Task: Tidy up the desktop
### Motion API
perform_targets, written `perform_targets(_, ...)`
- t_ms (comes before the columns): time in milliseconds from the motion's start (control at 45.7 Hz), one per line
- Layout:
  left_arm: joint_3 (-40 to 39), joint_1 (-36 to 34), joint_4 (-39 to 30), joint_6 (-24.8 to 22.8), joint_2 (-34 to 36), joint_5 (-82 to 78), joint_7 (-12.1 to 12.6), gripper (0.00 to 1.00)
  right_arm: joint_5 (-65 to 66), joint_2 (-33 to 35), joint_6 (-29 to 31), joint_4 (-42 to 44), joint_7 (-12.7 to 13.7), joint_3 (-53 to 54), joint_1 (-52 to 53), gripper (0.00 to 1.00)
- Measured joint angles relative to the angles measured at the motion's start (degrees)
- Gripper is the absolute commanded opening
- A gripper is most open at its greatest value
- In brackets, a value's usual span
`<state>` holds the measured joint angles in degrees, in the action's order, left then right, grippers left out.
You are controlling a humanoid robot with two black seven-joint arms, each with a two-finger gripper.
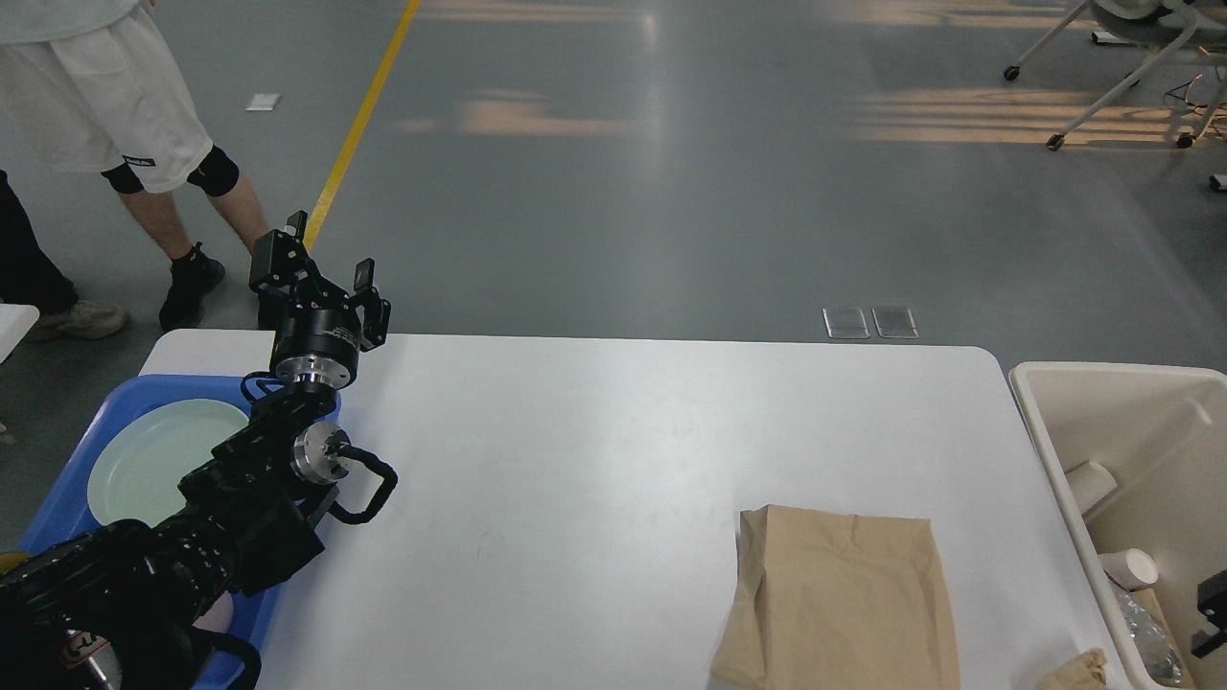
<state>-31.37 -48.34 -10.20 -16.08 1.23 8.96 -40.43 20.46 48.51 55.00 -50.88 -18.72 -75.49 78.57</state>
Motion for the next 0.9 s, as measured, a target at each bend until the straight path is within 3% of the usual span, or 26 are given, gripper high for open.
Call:
perform_targets(263,-0.01,0.0,0.0,0.0,0.0,0.0,0.0,0.96,-6.83,-0.24,0.0,2.5,-0.01,0.71,0.1,1.0)
perform_targets(569,-0.01,0.0,0.0,0.0,0.0,0.0,0.0,0.96,-7.11,-4.3,0.0,2.98,0.0,0.09,2.67,1.0)
perform_targets(897,-0.01,0.0,0.0,0.0,0.0,0.0,0.0,0.96,-7.22,-4.15,0.0,1.37,0.0,0.19,2.53,1.0)
